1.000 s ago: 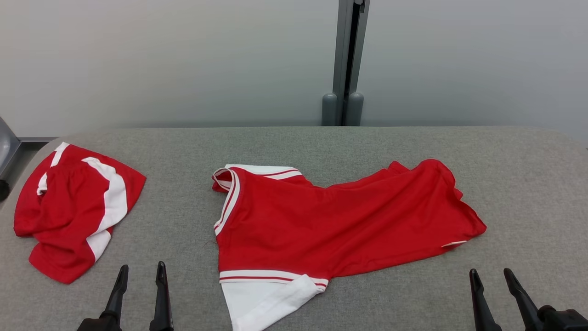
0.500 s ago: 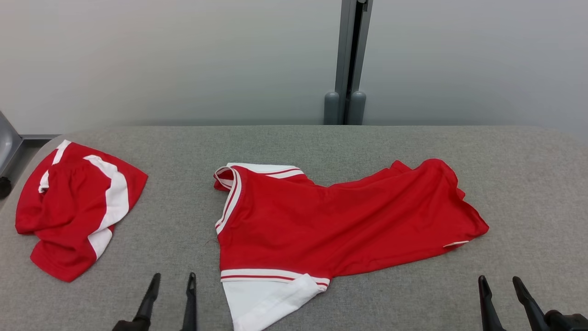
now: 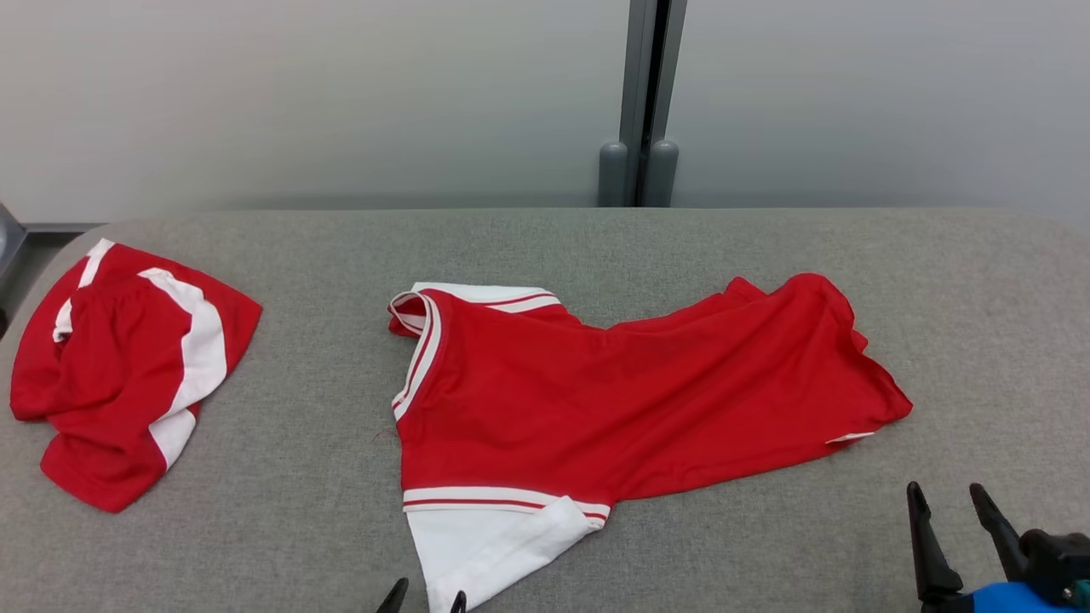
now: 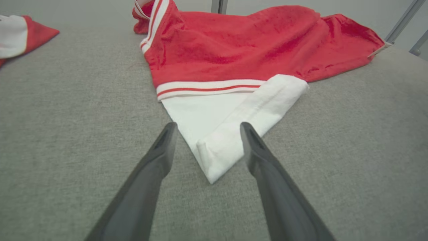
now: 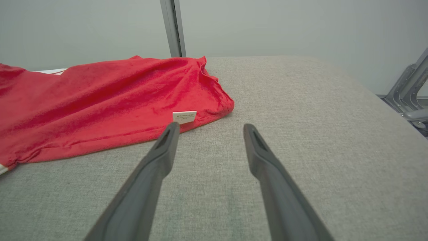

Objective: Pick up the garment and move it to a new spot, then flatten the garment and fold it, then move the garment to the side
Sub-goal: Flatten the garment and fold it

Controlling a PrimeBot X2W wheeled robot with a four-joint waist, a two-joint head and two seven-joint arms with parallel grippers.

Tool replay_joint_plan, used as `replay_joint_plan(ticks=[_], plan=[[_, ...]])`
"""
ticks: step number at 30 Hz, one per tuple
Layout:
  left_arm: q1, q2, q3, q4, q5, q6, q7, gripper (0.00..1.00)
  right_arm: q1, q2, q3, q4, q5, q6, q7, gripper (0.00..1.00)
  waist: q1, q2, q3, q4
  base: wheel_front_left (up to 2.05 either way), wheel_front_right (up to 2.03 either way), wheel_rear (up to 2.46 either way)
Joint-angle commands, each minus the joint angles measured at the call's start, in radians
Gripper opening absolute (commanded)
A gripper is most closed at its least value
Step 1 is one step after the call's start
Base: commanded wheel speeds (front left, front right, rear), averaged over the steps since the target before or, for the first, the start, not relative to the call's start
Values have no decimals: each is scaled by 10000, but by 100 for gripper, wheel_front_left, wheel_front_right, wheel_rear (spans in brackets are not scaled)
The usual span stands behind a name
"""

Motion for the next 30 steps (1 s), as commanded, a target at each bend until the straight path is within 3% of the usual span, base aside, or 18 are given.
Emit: replay_joint_plan(ticks=[1,13,30], plan=[[-157,78,-185,189,-114,-20,-23,100,-339,-206,-3,235,-9,2,-71,100,-1,0,120,14,0,0,0],[-911,171,-943,1382,-496,-21,-23,100,-1932,-937,338,1890,85,2,-232,100,-1,0,703,52,0,0,0],[-1799,250,-1687,1631,-715,-20,-5,100,-4059,-1790,1060,4514,352,2,-383,100,-1,0,1313,255,0,0,0]])
